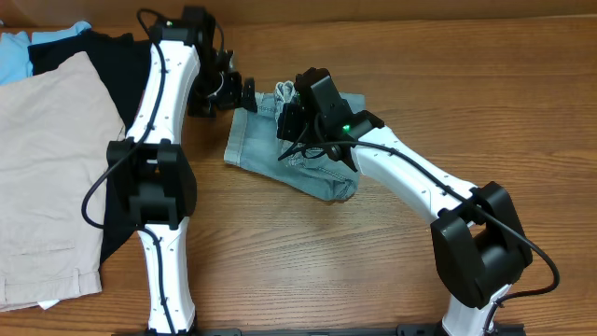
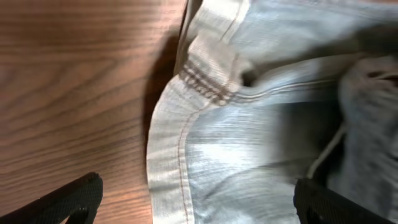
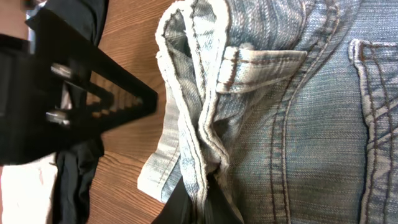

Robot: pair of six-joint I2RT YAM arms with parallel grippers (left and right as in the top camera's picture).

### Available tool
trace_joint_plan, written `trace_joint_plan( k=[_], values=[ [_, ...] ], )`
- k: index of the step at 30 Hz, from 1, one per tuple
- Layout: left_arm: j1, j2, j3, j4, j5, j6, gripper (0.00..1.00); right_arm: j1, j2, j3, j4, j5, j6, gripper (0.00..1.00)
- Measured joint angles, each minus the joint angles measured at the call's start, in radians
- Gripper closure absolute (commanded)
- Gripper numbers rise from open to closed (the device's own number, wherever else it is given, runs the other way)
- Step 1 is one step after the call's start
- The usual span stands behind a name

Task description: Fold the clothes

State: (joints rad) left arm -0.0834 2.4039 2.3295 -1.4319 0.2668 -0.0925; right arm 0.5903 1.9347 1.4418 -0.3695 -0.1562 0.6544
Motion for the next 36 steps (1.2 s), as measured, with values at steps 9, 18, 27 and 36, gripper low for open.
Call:
trace_joint_plan(
  k=[9, 18, 27, 36],
  values=[
    [0.048, 0.002, 0.187, -0.031, -0.04, -0.064, 0.0, 0.007, 0.0, 0.0, 0.124, -0.058, 0.003, 0.96],
    [0.105, 0.002, 0.192, -0.009, -0.066, -0.087, 0.0, 0.135, 0.002, 0.0, 0.191, -0.041, 0.0, 0.92],
    [0.103, 0.002, 0.192, -0.004, -0.066, -0.089, 0.0, 0.142, 0.002, 0.0, 0.238, -0.05, -0.02, 0.0],
    [0.103, 0.002, 0.192, -0.007, -0.073, -0.089, 0.0, 0.129, -0.006, 0.003, 0.071, -0.067, -0.071, 0.0]
  ],
)
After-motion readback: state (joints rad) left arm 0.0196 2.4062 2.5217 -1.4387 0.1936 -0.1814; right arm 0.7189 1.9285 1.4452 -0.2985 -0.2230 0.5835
